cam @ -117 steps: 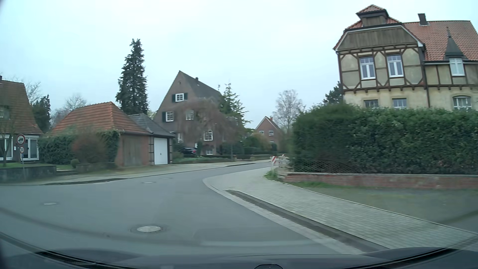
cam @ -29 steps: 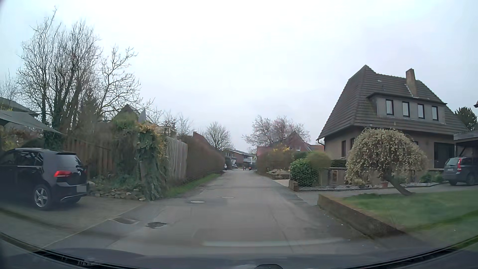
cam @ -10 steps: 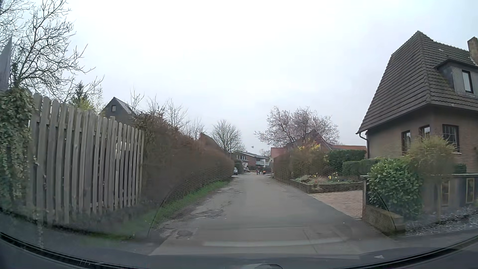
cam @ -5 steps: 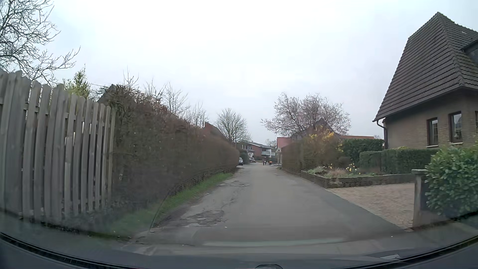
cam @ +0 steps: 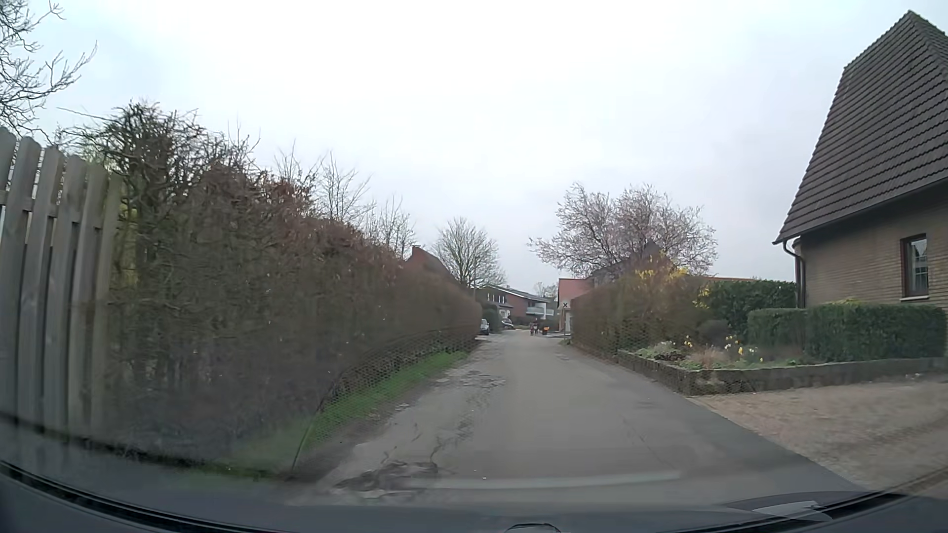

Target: Follow the waypoints while adhering to traffic rules and regulations

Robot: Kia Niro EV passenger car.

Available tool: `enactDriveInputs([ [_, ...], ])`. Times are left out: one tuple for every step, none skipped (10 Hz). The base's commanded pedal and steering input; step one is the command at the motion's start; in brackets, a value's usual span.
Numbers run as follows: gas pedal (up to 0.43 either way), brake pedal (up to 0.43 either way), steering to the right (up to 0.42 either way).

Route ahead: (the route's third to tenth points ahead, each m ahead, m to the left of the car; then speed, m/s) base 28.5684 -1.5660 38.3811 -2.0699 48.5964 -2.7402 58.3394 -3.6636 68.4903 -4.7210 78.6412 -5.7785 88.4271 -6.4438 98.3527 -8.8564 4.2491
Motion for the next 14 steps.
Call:
enactDriveInputs([
  [0.130,0.000,0.005],
  [0.130,0.000,0.018],
  [0.138,0.000,0.049],
  [0.150,0.000,0.068],
  [0.177,0.000,0.079],
  [0.177,0.000,0.070],
  [0.177,0.000,0.055],
  [0.177,0.000,0.031],
  [0.177,0.000,0.021],
  [0.177,0.000,0.021],
  [0.169,0.000,0.024],
  [0.157,0.000,0.028],
  [0.130,0.000,0.029],
  [0.110,0.000,0.032],
])
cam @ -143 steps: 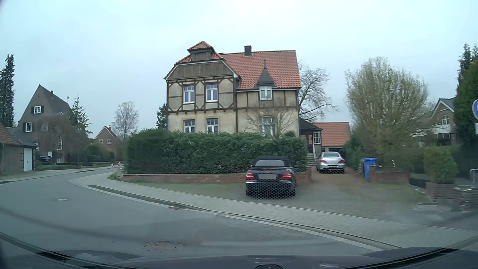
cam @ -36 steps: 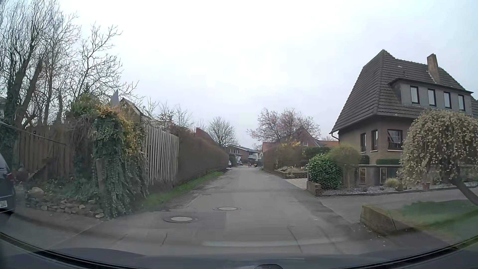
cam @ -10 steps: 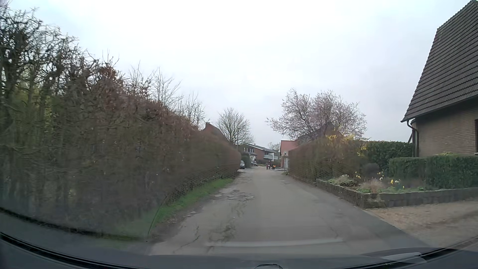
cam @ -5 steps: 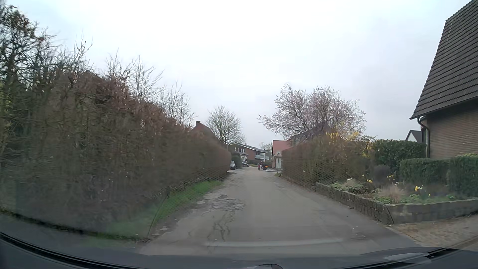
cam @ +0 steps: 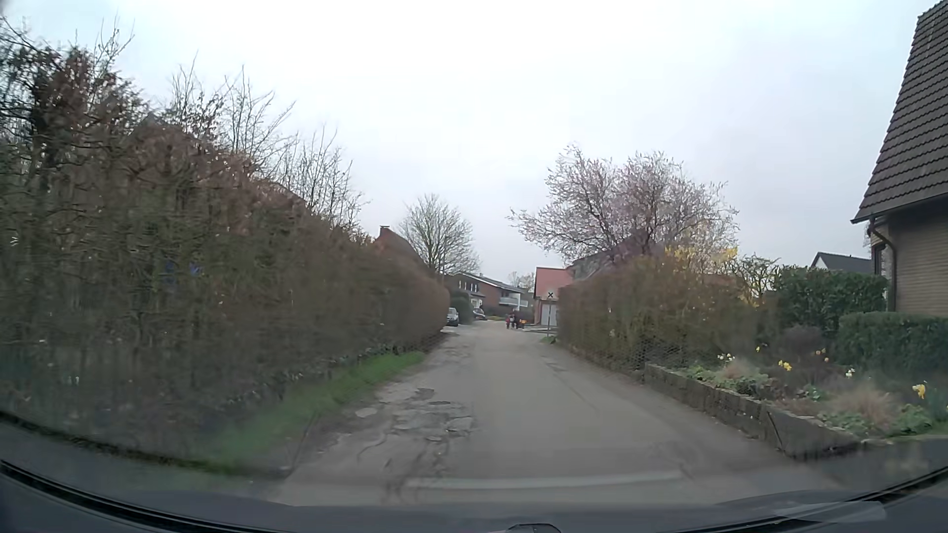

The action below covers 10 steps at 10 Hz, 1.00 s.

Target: Follow the waypoints while adhering to traffic rules and regulations

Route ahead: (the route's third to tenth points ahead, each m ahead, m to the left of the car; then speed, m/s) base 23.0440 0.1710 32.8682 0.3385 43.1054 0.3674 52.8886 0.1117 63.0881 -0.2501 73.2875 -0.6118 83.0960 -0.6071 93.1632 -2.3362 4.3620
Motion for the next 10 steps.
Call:
enactDriveInputs([
  [0.110,0.000,0.031],
  [0.110,0.000,0.030],
  [0.110,0.000,0.028],
  [0.118,0.000,0.022],
  [0.118,0.000,0.016],
  [0.118,0.000,0.013],
  [0.118,0.000,0.012],
  [0.118,0.000,0.013],
  [0.118,0.000,0.012],
  [0.130,0.000,0.007],
])
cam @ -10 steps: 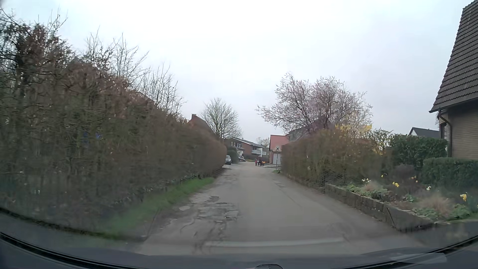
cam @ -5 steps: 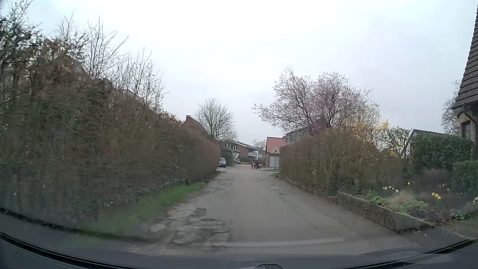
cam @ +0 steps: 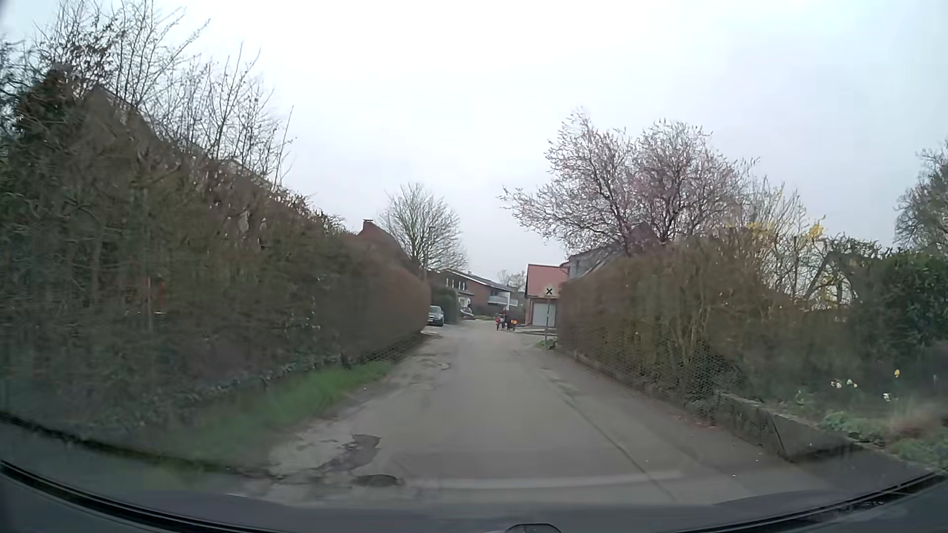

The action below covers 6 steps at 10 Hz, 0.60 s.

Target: Follow the waypoints while adhering to traffic rules and regulations

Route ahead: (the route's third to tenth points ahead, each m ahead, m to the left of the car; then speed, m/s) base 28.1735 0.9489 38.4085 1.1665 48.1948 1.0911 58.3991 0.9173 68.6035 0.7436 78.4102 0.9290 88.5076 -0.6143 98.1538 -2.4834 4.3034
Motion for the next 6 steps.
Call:
enactDriveInputs([
  [0.130,0.000,0.000],
  [0.130,0.000,-0.007],
  [0.130,0.000,-0.008],
  [0.130,0.000,-0.008],
  [0.130,0.000,-0.014],
  [0.130,0.000,-0.019],
])
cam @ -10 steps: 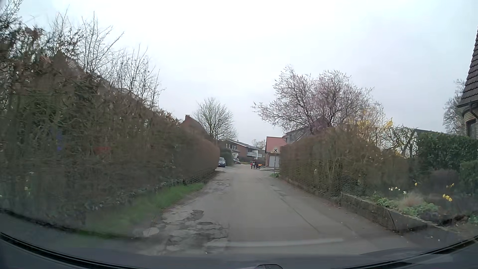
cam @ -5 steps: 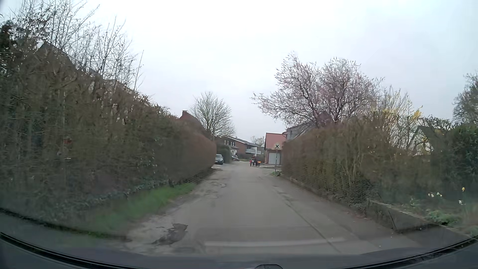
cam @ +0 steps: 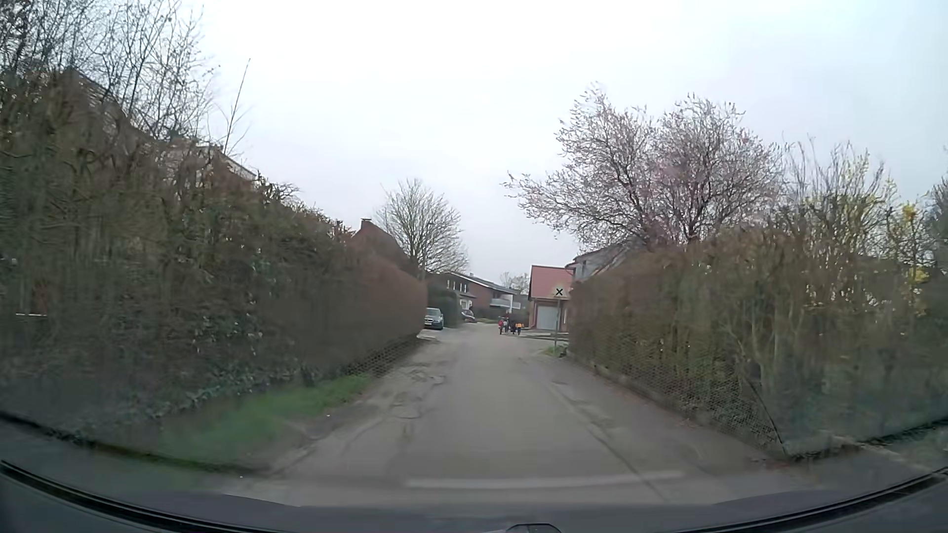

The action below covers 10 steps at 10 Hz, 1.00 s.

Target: Follow the waypoints while adhering to traffic rules and regulations

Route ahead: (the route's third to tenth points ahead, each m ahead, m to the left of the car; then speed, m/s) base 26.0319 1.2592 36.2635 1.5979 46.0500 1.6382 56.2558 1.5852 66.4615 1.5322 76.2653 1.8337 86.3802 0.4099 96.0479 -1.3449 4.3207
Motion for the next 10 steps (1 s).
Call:
enactDriveInputs([
  [0.150,0.000,-0.019],
  [0.150,0.000,-0.019],
  [0.157,0.000,-0.018],
  [0.177,0.000,-0.018],
  [0.177,0.000,-0.021],
  [0.177,0.000,-0.021],
  [0.177,0.000,-0.021],
  [0.169,0.000,-0.021],
  [0.169,0.000,-0.021],
  [0.138,0.000,-0.019],
])
